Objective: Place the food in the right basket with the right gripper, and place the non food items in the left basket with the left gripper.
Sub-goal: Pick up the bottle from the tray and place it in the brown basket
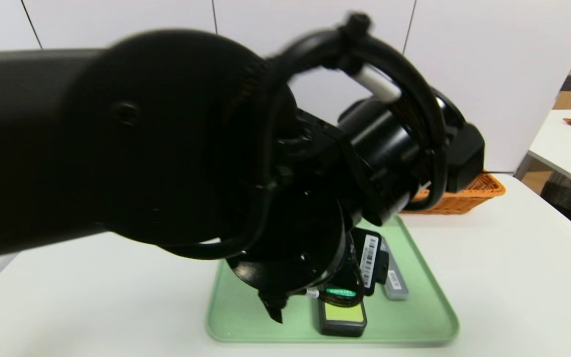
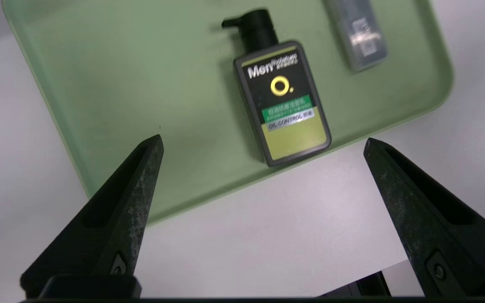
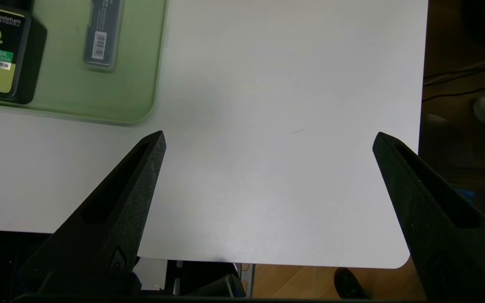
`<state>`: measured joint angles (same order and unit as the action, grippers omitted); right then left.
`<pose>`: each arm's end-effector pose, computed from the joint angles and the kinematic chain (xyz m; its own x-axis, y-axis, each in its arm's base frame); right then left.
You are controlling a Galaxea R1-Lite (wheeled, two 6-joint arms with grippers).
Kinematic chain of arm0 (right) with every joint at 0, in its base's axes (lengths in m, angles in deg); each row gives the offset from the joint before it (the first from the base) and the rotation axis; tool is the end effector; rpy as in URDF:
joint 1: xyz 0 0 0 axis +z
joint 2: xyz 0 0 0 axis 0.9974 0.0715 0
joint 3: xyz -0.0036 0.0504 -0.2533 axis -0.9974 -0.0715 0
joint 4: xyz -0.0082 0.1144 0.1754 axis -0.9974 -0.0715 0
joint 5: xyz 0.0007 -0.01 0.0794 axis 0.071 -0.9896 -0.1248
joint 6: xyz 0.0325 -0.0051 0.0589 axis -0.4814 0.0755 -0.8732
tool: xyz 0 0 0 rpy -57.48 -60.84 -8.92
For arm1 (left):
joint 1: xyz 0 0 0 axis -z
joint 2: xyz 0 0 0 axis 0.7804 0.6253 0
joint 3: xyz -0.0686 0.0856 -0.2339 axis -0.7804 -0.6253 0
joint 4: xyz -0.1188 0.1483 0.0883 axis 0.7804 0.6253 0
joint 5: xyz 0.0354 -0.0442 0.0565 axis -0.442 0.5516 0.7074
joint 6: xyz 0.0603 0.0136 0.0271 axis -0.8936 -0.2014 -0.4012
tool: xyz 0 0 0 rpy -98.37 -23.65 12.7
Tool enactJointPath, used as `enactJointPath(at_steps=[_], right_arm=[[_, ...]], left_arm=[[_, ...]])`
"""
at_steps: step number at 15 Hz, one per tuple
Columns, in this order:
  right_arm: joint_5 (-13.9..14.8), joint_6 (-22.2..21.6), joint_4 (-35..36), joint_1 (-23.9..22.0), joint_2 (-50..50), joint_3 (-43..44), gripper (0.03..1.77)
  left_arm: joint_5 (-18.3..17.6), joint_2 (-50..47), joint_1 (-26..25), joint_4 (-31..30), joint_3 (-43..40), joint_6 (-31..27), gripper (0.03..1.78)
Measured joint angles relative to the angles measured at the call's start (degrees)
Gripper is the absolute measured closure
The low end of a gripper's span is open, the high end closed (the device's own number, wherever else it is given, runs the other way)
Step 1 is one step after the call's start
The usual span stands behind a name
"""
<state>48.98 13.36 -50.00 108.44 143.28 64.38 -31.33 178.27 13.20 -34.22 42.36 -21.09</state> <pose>0.1369 0.0311 0.2764 0.7348 -0.0767 -0.6739 -0.0823 0.9762 -0.2008 0.1877 -0.3295 0.1875 0.5840 -0.2764 -0.7632 0.3537 0.9329 -0.0672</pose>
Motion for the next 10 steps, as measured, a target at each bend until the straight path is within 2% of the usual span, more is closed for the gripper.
enactJointPath(at_steps=[1,6,10], right_arm=[[0.0,0.0,0.0,-0.2,0.0,-0.1,0.10],[-0.2,-0.1,0.2,-1.5,-1.7,-3.2,0.10],[-0.3,-0.3,0.2,-1.7,-3.4,-5.6,0.10]], left_arm=[[0.0,1.9,0.4,1.8,0.7,2.9,0.12],[0.2,7.4,1.9,-2.5,1.4,9.3,0.12],[0.4,8.2,2.3,-3.7,1.5,11.6,0.12]])
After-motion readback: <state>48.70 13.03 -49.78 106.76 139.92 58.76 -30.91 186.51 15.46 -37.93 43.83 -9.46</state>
